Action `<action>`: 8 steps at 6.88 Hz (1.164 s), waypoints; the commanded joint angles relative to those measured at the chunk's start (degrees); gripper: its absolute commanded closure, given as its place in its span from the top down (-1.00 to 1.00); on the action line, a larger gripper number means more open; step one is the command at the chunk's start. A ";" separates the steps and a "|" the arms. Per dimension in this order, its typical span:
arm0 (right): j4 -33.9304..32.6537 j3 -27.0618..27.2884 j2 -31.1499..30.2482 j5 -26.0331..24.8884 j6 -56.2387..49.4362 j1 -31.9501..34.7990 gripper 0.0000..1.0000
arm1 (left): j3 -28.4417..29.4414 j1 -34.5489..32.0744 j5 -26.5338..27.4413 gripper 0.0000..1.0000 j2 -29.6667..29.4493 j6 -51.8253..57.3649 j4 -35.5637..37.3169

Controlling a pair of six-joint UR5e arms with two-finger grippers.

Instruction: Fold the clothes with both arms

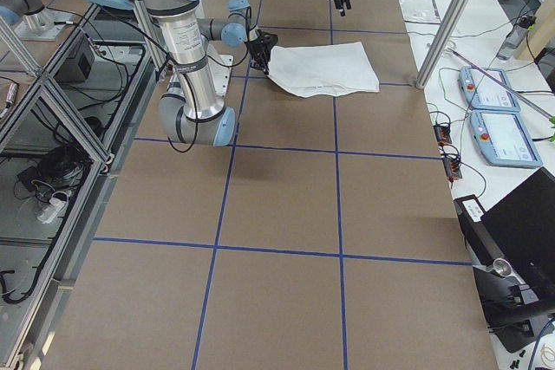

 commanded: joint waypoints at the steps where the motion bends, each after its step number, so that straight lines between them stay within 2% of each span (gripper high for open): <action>1: 0.06 -0.04 -0.24 -0.03 0.12 0.09 -1.00 | -13.84 8.00 0.20 1.00 8.00 -13.43 0.15; 3: 0.06 0.04 -0.24 -0.03 0.12 0.18 -1.00 | -25.80 20.21 7.90 1.00 16.09 -26.72 0.23; 5: 0.24 0.13 -0.24 -0.03 0.21 0.62 -1.00 | -27.70 30.68 16.94 0.97 17.09 -36.84 2.93; 6: 0.32 0.22 -0.24 -0.03 0.21 0.88 -1.00 | -27.53 32.81 18.99 0.60 15.61 -38.89 7.48; 7: 0.32 0.22 -0.24 -0.03 0.21 0.88 -1.00 | -27.18 33.97 19.71 0.44 14.47 -39.52 11.18; 8: 0.32 0.22 -0.24 -0.03 0.21 0.88 -1.00 | -26.91 34.67 19.71 0.43 13.24 -39.52 12.96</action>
